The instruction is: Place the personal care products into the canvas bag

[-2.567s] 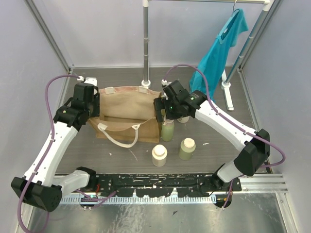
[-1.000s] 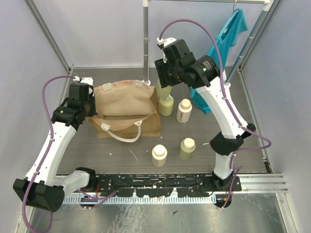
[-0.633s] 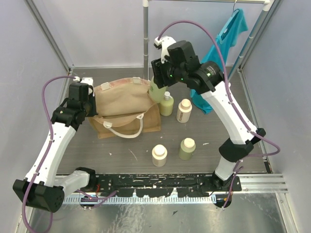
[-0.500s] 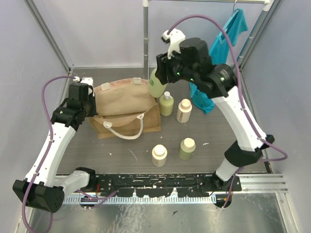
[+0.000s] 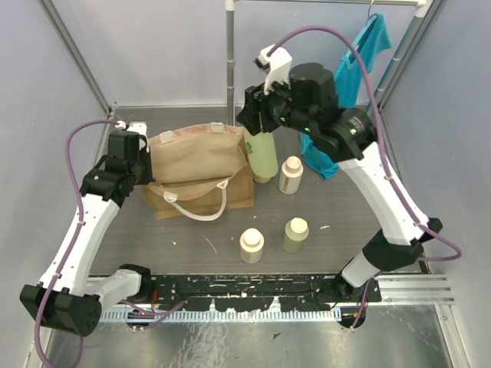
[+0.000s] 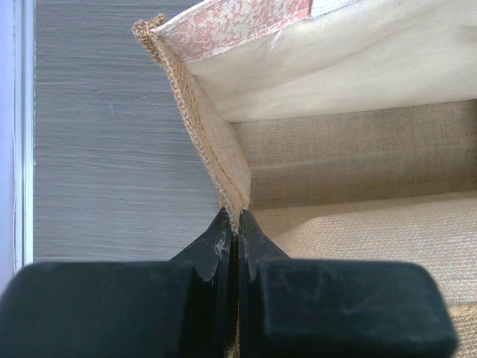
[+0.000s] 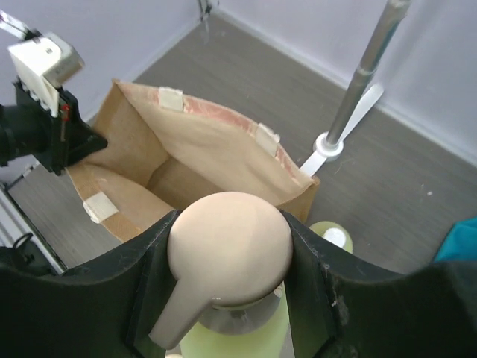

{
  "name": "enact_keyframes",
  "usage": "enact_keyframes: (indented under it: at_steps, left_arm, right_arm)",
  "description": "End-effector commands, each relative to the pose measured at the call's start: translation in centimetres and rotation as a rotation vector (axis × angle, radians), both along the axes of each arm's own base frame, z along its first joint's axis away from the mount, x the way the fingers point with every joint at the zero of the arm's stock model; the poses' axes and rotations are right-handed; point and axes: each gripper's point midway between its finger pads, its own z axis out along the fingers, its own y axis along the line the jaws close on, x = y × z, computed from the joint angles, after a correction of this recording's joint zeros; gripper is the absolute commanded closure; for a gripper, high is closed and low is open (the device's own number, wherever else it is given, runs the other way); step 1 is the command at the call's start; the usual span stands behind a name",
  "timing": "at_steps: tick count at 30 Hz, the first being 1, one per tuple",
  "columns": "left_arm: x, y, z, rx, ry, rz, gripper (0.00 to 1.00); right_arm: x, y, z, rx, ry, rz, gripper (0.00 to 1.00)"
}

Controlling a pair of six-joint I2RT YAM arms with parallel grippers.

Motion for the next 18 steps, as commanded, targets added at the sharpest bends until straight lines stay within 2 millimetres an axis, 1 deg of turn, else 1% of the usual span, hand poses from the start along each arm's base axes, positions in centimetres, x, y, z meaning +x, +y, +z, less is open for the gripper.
enact_keyframes:
  at_steps: [1, 8, 14, 16, 18]
  left_arm:
    - [-0.3, -0.3, 0.0, -0.019, -0.007, -0.014, 0.92]
    - [-0.4, -0.2, 0.0, -0.017, -0.008, -0.012, 0.92]
    - [-0.5, -0.1, 0.4, -0.013, -0.021, -0.009, 0.91]
    - [-0.6, 0.0, 0.5, -0.013, -0.023, -0.008, 0.91]
    - [-0.6, 0.0, 0.5, -0.011, -0.021, -0.010, 0.91]
  right_arm:
    - [0.3, 3.1, 5.9, 0.191, -0.152, 0.079, 0.99]
    - [1.1, 5.9, 5.0, 0.193, -0.140, 0.125, 0.99]
    - [1.4, 9.1, 4.4, 0.199, -0.137, 0.178, 0.99]
    - [1.7, 10.1, 3.5, 0.184, -0.127, 0.191, 0.99]
    - [2.1, 10.9, 2.0, 0.159, -0.103, 0.195, 0.99]
